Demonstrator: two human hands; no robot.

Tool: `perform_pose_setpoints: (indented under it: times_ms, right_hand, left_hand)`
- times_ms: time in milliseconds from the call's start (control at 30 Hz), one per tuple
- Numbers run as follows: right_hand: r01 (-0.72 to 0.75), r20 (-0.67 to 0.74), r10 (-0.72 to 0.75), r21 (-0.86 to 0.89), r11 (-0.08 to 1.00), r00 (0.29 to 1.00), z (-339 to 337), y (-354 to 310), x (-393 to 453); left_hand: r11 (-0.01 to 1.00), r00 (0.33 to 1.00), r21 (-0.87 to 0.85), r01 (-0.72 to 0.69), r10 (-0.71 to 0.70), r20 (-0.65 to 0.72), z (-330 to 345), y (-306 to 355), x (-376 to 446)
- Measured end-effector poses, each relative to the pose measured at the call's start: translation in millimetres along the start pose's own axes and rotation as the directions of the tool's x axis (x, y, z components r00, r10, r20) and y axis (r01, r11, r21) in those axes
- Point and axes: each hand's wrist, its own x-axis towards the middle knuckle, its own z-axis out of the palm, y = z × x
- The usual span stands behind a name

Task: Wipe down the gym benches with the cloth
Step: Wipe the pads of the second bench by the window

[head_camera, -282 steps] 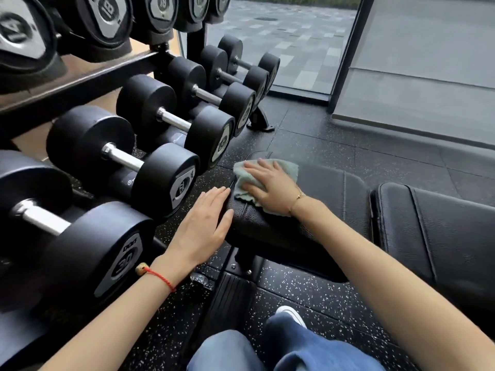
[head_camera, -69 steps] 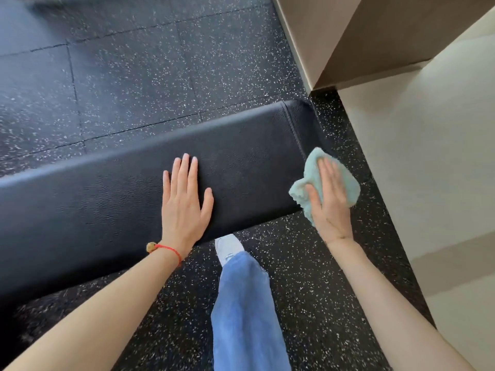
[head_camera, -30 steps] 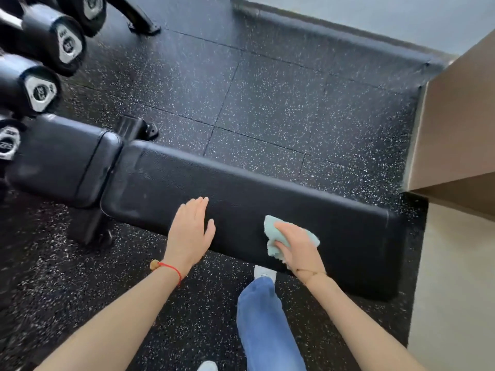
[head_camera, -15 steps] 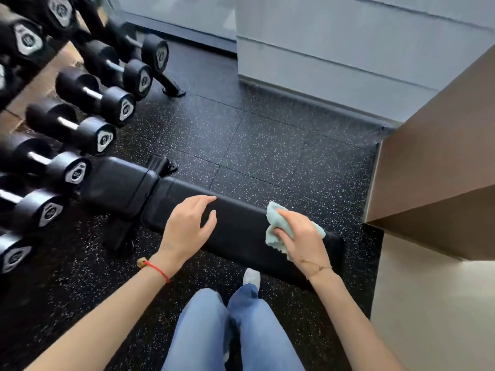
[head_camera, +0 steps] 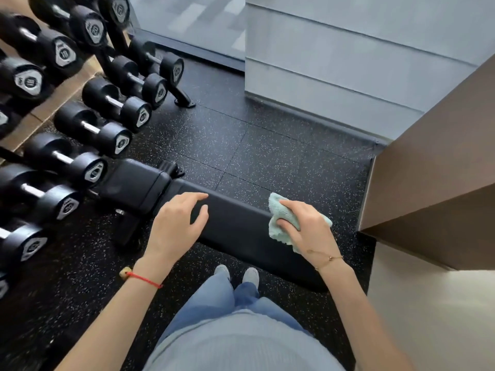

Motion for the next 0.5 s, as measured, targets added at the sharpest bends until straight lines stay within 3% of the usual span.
perform_pose_setpoints:
  times_ms: [500]
  right_hand:
    - [0.015,0.020,-0.015,-0.003,1.000,1.000,20,-62,7]
  left_hand:
    - [0.998,0.998,-0.005,0.057,-0.057,-0.013,-48,-38,-28]
